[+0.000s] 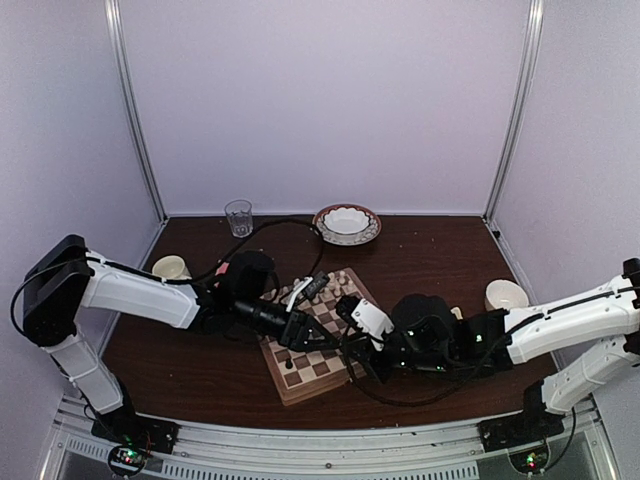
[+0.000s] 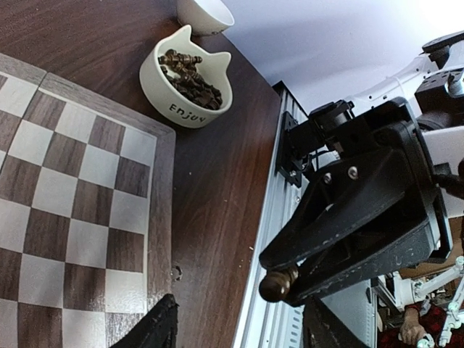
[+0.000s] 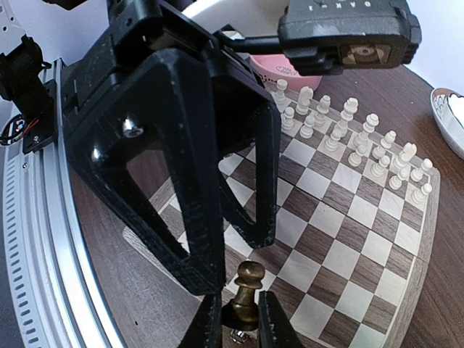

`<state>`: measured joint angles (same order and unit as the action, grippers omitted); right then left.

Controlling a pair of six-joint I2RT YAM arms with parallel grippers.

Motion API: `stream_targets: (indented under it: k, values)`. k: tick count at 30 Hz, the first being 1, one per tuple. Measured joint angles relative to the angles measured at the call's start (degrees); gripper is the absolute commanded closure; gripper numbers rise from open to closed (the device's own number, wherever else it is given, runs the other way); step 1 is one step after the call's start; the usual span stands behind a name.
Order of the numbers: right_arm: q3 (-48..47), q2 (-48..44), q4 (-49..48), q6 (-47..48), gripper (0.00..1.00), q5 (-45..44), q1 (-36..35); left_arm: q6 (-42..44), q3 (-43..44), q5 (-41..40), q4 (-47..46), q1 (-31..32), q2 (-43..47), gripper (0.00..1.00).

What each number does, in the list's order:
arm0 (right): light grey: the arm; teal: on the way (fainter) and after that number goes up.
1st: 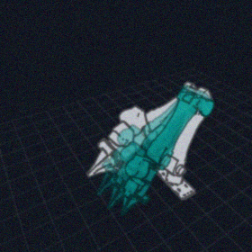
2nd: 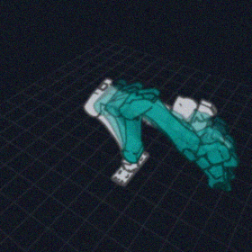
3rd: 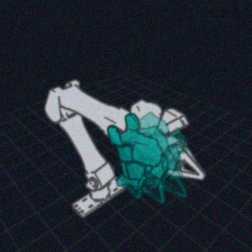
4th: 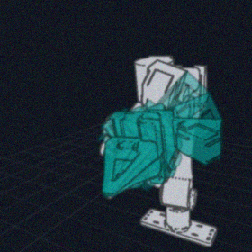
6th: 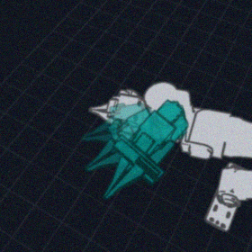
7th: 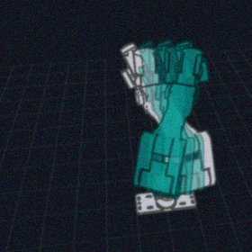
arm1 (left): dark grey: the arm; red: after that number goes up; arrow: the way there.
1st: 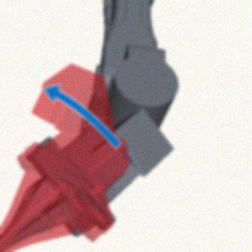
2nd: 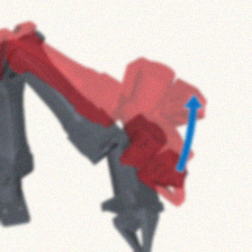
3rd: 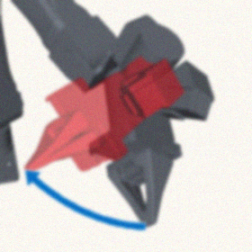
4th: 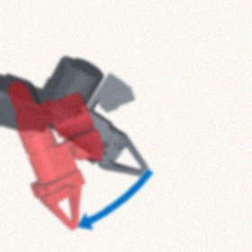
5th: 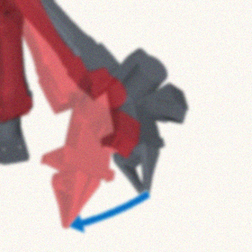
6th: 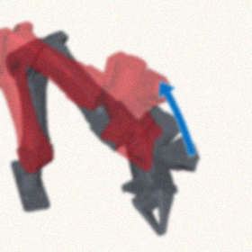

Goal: Set up the chess pieces on the board
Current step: Pass from the right arm to the left

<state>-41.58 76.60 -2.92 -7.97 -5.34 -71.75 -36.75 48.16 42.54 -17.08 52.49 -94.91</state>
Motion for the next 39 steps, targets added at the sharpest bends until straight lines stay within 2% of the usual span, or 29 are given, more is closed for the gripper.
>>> stream_targets:
  k: [6,10,24,32,39]
  values:
    - [0.0,0.3,-0.4,1.0,0.93,-1.0,-0.8,-1.6,0.2,2.6,-1.5,0.0,-0.3,0.48]
    - [0.0,0.9,-0.5,1.6,0.93,-1.3,-1.2,-2.8,0.4,4.0,-2.9,0.0,-0.6,0.59]
    - [-0.1,1.7,-0.5,2.2,0.93,-2.7,-2.0,-3.9,1.3,6.3,-4.2,0.0,-3.0,0.72]
    - [-0.3,1.9,-0.3,2.3,0.92,-3.5,-2.5,-3.6,2.0,6.5,-3.9,0.1,-3.6,0.91]
    - [-0.3,1.9,0.1,2.3,0.91,-4.0,-2.5,-3.6,2.3,6.8,-3.9,0.1,-4.0,1.0]
